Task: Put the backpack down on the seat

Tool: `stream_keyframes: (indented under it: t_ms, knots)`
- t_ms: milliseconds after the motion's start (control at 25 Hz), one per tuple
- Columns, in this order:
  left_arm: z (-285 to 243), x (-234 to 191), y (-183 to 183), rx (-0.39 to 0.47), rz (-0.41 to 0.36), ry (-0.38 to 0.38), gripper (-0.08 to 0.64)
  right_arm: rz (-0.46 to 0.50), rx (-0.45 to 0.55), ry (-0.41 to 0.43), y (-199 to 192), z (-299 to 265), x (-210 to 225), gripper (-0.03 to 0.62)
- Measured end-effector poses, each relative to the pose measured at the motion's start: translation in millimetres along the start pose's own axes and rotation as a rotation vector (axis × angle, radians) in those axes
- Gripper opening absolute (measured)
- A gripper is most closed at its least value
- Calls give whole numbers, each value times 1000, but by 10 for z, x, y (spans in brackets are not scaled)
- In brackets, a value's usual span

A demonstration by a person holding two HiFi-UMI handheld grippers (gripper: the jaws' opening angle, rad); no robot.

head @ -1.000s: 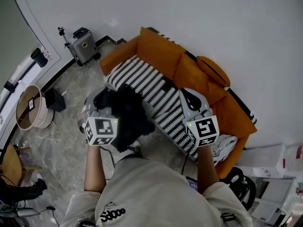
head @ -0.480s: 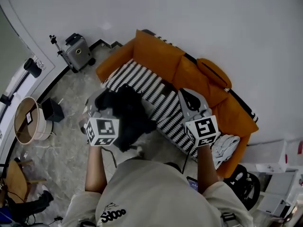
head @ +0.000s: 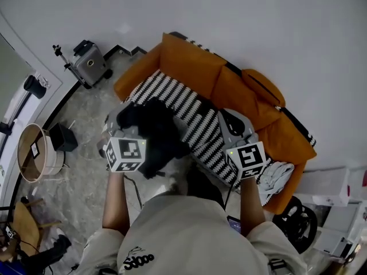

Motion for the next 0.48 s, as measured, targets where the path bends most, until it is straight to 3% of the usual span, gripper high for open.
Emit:
stream_keyframes:
  t_ms: [480]
  knots:
    - [-1033, 24, -32, -64, 13, -22, 12, -36, -38, -13, -349, -702, 581, 3]
Point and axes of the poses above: the fingertips, and each gripper's own axes: z backward along the fingers, x to its right, y out of its top, the point moved 7 cm from there along z, backward along the fingers, and after that the axes turned 14 degrees about z, right-handed, at the moved point
